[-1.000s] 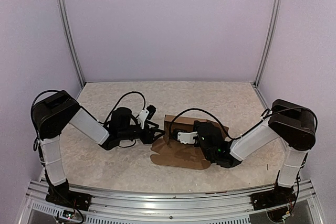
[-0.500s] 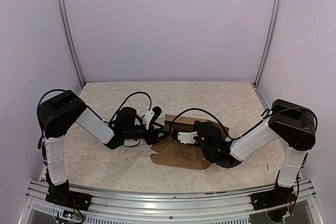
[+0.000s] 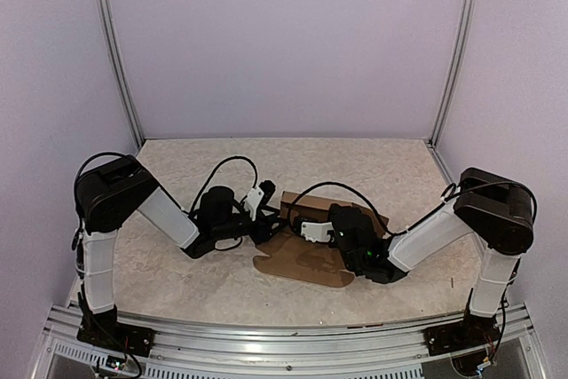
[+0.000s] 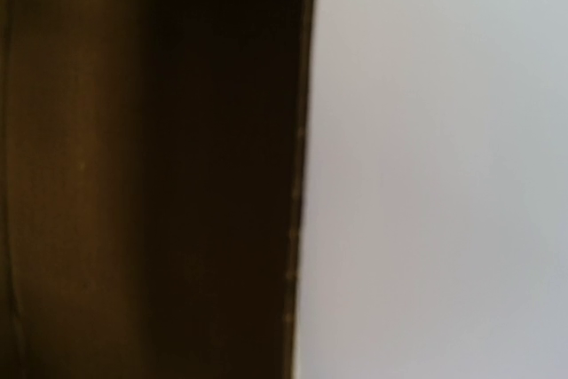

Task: Fold the paper box

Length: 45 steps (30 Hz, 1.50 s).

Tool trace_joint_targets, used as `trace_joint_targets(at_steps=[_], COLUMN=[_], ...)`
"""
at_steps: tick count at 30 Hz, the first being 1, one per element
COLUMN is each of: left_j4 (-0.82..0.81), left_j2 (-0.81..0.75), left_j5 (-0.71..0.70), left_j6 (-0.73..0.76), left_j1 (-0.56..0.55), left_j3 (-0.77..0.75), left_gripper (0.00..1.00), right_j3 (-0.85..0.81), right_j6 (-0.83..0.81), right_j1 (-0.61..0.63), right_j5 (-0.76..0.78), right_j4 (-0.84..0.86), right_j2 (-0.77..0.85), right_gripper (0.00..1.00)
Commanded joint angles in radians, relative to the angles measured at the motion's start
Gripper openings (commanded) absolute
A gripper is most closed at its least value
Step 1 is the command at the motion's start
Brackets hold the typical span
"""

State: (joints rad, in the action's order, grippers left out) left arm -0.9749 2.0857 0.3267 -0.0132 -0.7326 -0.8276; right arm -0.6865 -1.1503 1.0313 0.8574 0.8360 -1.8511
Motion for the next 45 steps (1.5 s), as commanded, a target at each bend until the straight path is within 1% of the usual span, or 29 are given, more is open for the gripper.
trace_joint_targets(at_steps=[1, 8, 9, 12, 13, 15, 18, 25, 30, 34, 38, 42, 45], left_j4=[-0.132, -0.247, -0.260, -0.284, -0.284, -0.285, -0.297, -0.284, -0.419, -0.463, -0.479, -0.454, -0.426], left_j2=[0.036, 0.064, 0.068, 0.080, 0.084, 0.098, 0.119, 0.143, 0.137, 0.144, 0.163, 0.182, 0.192], left_j5=[-0.119, -0.315, -0.337, -0.386, -0.388, -0.391, -0.391, -0.424, -0.432, -0.430, -0.423, -0.410, -0.410], left_j6=[0.066, 0.114, 0.118, 0.115, 0.113, 0.113, 0.123, 0.124, 0.124, 0.121, 0.115, 0.118, 0.123], left_j1=[-0.035, -0.078, -0.083, -0.092, -0.092, -0.093, -0.093, -0.085, -0.084, -0.083, -0.083, -0.085, -0.085], left_j3=[-0.031, -0.029, -0.027, -0.026, -0.031, -0.043, -0.057, -0.082, -0.011, -0.005, -0.019, -0.046, -0.068], left_gripper=[0.43, 0.34, 0.34, 0.39, 0.41, 0.49, 0.51, 0.42, 0.36, 0.32, 0.30, 0.37, 0.36], right_j3=[-0.001, -0.008, -0.008, -0.008, -0.008, -0.009, -0.008, -0.017, -0.026, -0.042, -0.051, -0.062, -0.076], right_j6=[0.031, 0.040, 0.041, 0.038, 0.037, 0.034, 0.034, 0.031, 0.035, 0.058, 0.065, 0.075, 0.098], right_j1=[0.015, 0.015, 0.015, 0.015, 0.016, 0.015, 0.015, 0.017, 0.016, 0.016, 0.017, 0.017, 0.016], right_j5=[-0.052, -0.045, -0.043, -0.038, -0.035, -0.033, -0.030, -0.026, -0.024, -0.022, -0.021, -0.021, -0.027], right_j4=[-0.122, -0.147, -0.148, -0.151, -0.151, -0.151, -0.155, -0.173, -0.211, -0.259, -0.279, -0.301, -0.339], right_j2=[-0.025, -0.025, -0.025, -0.024, -0.026, -0.026, -0.026, -0.027, -0.011, -0.008, -0.007, -0.009, -0.008], right_gripper=[0.00, 0.00, 0.00, 0.00, 0.00, 0.00, 0.00, 0.00, 0.00, 0.00, 0.00, 0.00, 0.00])
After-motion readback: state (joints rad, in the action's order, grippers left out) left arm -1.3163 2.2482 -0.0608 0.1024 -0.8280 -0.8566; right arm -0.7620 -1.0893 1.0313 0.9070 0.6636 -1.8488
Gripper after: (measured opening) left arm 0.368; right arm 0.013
